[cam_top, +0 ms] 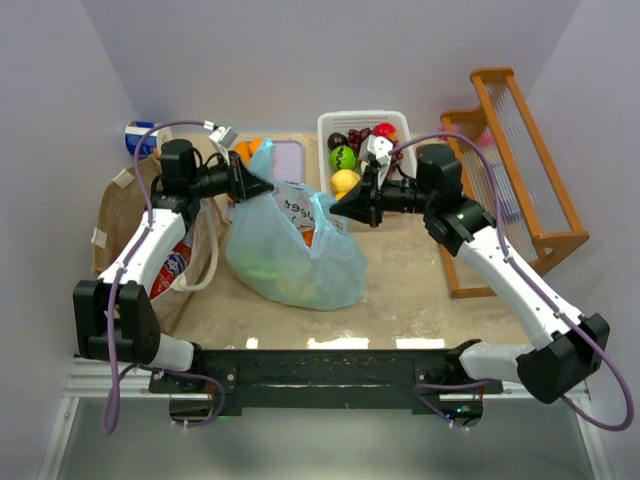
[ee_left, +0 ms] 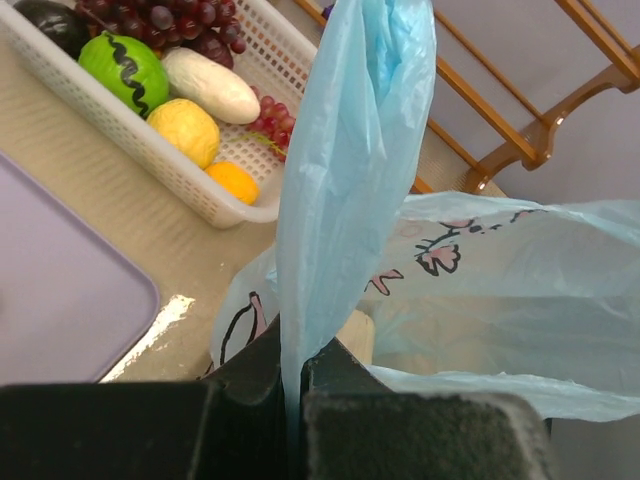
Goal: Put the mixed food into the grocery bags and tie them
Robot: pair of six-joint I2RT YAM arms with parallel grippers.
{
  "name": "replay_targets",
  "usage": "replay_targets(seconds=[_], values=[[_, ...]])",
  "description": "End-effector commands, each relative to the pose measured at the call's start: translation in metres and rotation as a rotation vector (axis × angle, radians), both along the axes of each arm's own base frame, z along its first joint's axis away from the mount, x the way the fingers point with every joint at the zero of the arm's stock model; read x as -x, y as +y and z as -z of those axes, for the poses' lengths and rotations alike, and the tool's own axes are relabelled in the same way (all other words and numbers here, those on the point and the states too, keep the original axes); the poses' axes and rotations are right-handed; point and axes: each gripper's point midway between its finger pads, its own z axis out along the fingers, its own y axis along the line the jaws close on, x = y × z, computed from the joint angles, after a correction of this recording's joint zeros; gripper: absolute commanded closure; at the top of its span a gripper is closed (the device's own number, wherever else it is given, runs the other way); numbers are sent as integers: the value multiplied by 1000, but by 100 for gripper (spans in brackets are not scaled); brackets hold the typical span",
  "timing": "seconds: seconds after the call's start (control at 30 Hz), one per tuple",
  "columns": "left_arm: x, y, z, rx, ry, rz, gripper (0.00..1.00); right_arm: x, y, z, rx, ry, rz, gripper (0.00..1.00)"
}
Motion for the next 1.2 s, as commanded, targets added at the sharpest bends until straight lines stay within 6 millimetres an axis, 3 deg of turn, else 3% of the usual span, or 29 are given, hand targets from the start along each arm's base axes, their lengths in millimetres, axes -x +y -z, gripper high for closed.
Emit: replay_targets(seconds=[0.0, 0.13, 0.3, 0.4, 0.53, 0.63, 0.67, 0.73, 0.77, 0.87, 0.97, 1.17], values=[[-11, 12, 7, -1, 32, -87, 100, 4, -9, -12, -61, 1, 66, 100], [-20, 21, 17, -18, 69, -149, 100, 11, -19, -26, -92, -18, 106, 100], [-24, 28, 29, -36, 126, -191, 100, 36, -22, -41, -132, -30, 41, 100], [-21, 24, 26, -16, 120, -167, 100, 53, -16, -36, -153, 9, -68, 100], [-19, 22, 17, 0, 77, -149, 100, 57, -11, -18, -166, 83, -116, 94], [-18, 21, 15, 0, 66, -141, 100, 61, -9, -14, -191, 128, -128, 76], [-18, 21, 15, 0, 67, -140, 100, 62, -9, -18, -206, 114, -127, 59], [-17, 21, 15, 0, 64, -138, 100, 66, -10, -16, -213, 127, -121, 45], [-17, 21, 16, 0, 67, -136, 100, 70, -12, -19, -216, 119, -122, 29], [-17, 20, 16, 3, 70, -133, 100, 75, -13, -19, -206, 112, -113, 10], [-17, 21, 15, 4, 69, -133, 100, 75, -6, -14, -178, 113, -100, 1], [-17, 21, 15, 1, 66, -133, 100, 68, 9, -9, -110, 77, 20, 1]])
